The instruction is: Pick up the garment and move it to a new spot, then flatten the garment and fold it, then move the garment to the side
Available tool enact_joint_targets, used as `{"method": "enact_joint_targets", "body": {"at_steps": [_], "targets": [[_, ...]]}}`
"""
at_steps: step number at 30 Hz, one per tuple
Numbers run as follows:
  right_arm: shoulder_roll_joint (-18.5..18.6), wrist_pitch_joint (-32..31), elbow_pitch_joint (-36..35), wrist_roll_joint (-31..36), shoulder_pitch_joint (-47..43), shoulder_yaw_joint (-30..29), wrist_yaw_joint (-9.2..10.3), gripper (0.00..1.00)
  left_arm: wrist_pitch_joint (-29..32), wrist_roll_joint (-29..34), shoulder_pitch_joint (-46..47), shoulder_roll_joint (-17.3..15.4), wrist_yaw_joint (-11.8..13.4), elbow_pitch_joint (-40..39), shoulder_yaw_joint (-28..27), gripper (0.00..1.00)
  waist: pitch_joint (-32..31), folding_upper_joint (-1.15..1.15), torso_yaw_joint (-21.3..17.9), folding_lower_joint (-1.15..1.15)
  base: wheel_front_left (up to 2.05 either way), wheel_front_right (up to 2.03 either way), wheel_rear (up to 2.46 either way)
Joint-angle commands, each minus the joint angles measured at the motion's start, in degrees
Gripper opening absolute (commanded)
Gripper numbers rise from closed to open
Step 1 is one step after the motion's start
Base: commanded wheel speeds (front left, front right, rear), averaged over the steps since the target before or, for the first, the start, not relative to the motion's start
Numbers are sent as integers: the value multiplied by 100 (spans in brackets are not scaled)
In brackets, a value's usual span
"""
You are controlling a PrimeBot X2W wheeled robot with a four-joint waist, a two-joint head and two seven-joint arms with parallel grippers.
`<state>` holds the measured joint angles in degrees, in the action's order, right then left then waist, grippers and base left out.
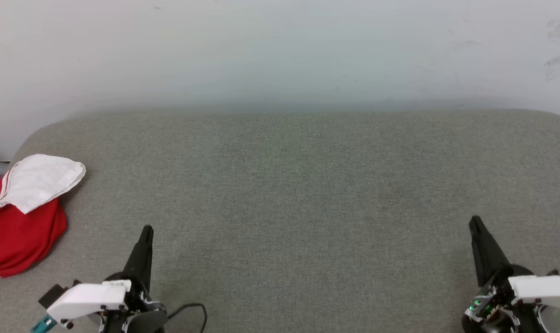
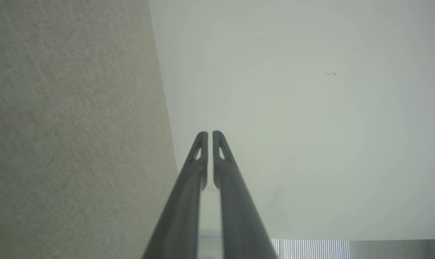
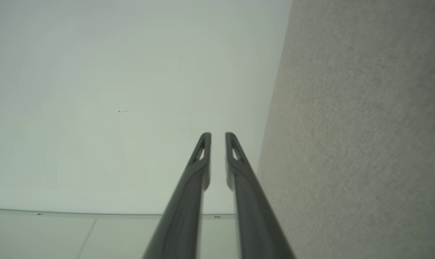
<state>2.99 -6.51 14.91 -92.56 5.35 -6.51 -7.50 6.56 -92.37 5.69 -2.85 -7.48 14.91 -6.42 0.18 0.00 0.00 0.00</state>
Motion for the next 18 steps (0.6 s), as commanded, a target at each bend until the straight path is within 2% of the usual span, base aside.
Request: {"method": "enact_joint_targets", "body": {"at_steps": [1, 12, 18], "targets": [[0, 68, -73, 42, -14, 54, 0, 100, -64, 14, 10, 0, 0, -67, 88, 100, 2, 0, -1, 0, 0, 0, 0], [22, 384, -391, 261, -110, 299, 0, 100, -398, 190, 14, -1, 0, -447, 350, 100, -1, 0, -4, 0, 0, 0, 0], [49, 548, -513, 607, -146, 376, 0, 100, -552, 515, -16, -2, 0, -670, 398, 100, -6, 0, -5, 0, 0, 0, 0]]}}
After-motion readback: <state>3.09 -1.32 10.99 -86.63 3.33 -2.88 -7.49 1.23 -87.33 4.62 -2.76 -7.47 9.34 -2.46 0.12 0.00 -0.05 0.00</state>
